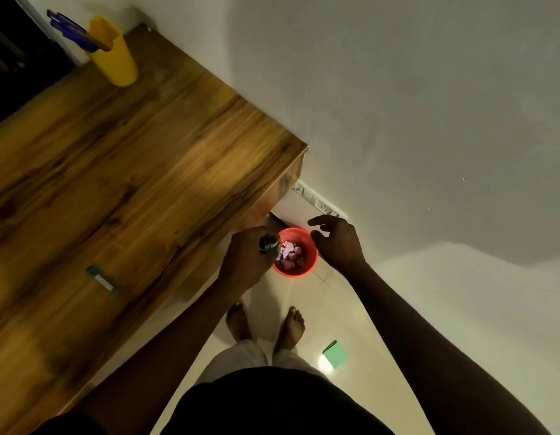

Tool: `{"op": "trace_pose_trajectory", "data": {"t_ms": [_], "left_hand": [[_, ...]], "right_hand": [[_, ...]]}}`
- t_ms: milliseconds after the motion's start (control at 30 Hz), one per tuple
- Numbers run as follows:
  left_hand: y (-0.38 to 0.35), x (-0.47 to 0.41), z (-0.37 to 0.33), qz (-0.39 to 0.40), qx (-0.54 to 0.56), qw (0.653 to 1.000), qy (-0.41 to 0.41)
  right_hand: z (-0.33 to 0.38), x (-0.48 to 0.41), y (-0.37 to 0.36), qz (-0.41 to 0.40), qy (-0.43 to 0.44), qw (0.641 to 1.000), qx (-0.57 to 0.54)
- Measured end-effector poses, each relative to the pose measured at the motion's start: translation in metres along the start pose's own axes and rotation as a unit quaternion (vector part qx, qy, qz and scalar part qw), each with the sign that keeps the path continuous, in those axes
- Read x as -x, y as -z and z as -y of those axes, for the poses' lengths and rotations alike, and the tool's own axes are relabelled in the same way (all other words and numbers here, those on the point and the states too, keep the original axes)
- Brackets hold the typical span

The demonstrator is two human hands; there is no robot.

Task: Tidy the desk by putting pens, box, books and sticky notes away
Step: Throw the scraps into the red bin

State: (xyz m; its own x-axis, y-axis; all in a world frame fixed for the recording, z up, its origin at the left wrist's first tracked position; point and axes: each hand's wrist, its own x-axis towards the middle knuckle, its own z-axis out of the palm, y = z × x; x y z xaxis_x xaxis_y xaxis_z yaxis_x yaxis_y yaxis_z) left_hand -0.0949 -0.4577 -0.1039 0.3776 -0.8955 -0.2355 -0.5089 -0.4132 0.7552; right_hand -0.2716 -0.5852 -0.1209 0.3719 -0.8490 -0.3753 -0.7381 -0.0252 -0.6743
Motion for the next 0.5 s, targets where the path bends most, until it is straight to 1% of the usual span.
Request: {"op": "trace_pose_trajectory", "data": {"t_ms": [300,433,500], "left_hand": [[-0.046,-0.044,0.000,0.027,-0.038,0.998,-0.041],[-0.061,-0.068,0.013,0.038,-0.027,0.999,-0.025],[-0.055,-0.068,0.002,0.039,-0.023,0.999,-0.015]], "right_hand": [[-0.001,0.025,0.020,-0.042,0.014,0.998,-0.054],[-0.003,0.030,0.031,-0.047,0.015,0.996,-0.071],[-0.003,0.031,0.035,-0.051,0.017,0.996,-0.071]]}}
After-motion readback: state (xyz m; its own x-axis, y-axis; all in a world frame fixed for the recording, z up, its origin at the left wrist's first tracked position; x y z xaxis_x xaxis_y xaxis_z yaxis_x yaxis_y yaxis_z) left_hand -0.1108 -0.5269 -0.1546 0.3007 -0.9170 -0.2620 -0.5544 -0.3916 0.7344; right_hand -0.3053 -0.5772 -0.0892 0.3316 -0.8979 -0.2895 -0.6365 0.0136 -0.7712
